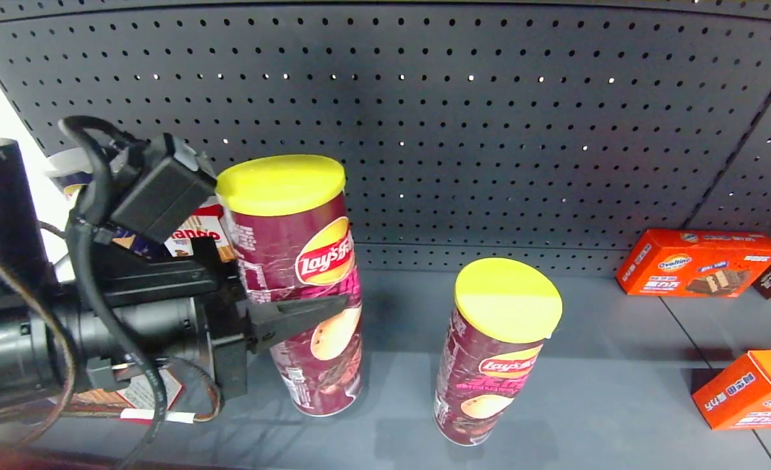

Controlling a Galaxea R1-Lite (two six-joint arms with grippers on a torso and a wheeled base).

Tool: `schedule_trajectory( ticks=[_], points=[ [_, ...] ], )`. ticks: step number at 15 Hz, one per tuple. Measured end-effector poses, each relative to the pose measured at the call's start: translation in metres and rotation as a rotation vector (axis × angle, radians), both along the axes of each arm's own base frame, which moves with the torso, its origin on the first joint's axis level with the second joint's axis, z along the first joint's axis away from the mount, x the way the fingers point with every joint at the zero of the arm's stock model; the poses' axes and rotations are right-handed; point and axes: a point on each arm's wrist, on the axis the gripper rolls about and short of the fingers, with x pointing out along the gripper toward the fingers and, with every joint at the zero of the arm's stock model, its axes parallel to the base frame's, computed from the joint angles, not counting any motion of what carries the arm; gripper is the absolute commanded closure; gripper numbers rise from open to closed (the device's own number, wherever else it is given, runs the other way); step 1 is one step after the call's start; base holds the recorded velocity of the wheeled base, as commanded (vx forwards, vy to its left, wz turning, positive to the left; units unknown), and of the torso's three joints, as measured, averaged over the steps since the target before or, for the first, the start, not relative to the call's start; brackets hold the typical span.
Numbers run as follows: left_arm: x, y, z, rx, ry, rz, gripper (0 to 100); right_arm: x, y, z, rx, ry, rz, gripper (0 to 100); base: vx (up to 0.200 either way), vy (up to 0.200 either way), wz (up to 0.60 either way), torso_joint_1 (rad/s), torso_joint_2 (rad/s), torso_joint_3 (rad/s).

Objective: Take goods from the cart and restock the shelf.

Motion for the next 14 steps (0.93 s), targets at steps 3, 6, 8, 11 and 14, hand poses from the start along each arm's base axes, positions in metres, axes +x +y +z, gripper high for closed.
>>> schedule_trajectory(
  ticks=[3,6,8,11,14],
  points=[
    [0.025,-0.018,0.005,0.023,-0.022,-0.02,100,0.0,0.0,0.0,0.0,0.0,0.0,0,0.0,0.0,0.0,0.0,0.0,0.0],
    [0.054,-0.036,0.002,0.034,-0.017,-0.018,100,0.0,0.0,0.0,0.0,0.001,0.0,0,0.0,0.0,0.0,0.0,0.0,0.0],
    [0.074,-0.047,0.0,0.024,-0.033,-0.019,100,0.0,0.0,0.0,0.0,0.001,0.0,0,0.0,0.0,0.0,0.0,0.0,0.0],
    [0.098,-0.06,-0.002,-0.007,-0.086,-0.013,100,0.0,0.0,0.0,0.0,0.002,0.0,0,0.0,0.0,0.0,0.0,0.0,0.0],
    [0.114,-0.067,-0.01,-0.023,-0.115,-0.019,100,0.0,0.0,0.0,0.0,0.002,0.0,0,0.0,0.0,0.0,0.0,0.0,0.0]
  ],
)
